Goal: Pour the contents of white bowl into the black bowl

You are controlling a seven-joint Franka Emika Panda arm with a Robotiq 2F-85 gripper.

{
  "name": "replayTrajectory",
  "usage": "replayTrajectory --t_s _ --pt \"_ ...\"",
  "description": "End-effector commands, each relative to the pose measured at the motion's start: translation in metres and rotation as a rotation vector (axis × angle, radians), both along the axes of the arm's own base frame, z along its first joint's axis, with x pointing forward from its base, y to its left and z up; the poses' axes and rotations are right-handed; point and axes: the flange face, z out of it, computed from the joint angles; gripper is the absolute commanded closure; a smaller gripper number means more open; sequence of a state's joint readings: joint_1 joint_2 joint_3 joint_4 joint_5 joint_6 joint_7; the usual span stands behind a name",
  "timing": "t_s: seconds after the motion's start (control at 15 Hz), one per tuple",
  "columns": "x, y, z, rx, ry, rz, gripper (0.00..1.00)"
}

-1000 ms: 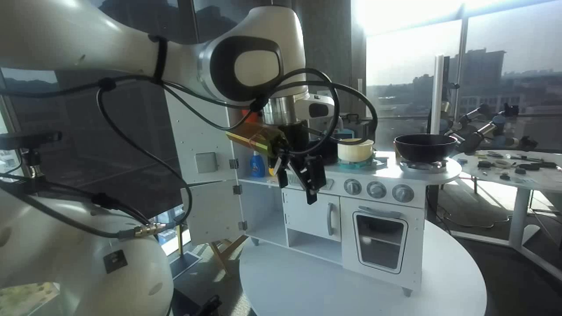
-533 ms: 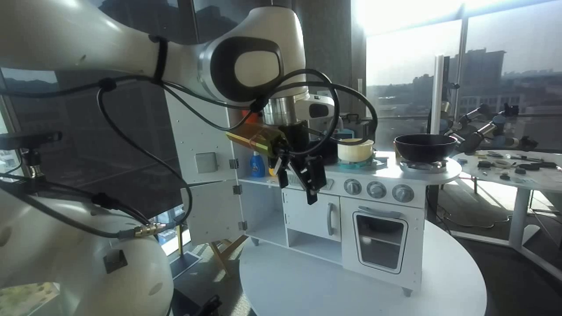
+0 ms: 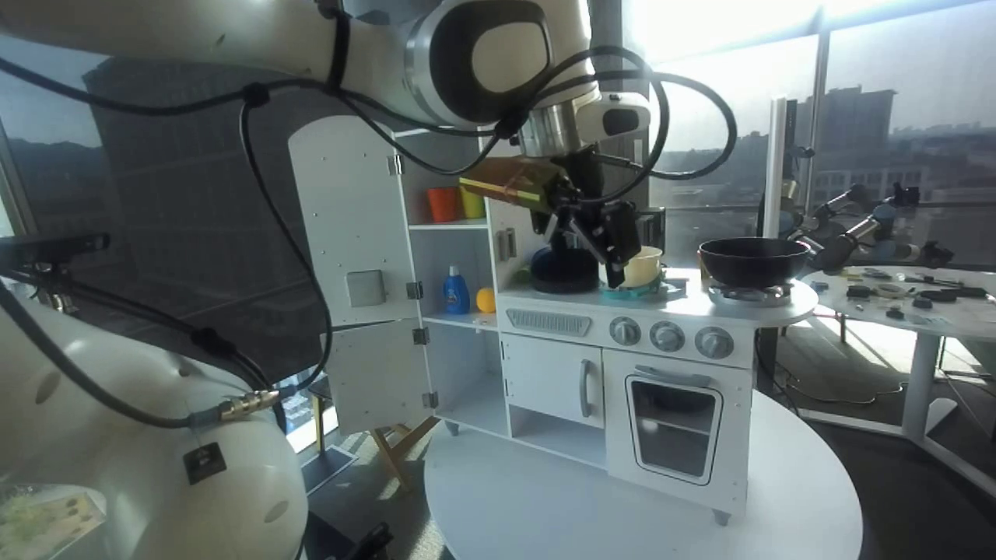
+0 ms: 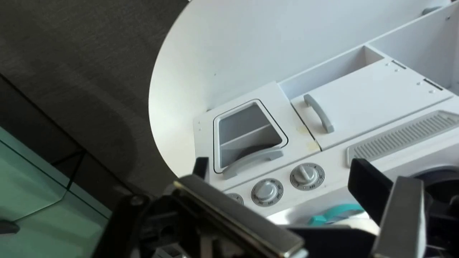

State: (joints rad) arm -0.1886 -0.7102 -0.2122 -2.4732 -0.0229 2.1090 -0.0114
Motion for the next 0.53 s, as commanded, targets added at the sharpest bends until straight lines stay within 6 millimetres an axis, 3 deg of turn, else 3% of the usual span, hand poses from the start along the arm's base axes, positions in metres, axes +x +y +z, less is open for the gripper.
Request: replayTrajectory --t_s 0.0,0.47 --pt "0.069 -0.019 0.035 -0.003 -0.025 -0.041 0.00" --pt "0.178 -0.038 0.064 -0.039 -0.020 -0.137 0.00"
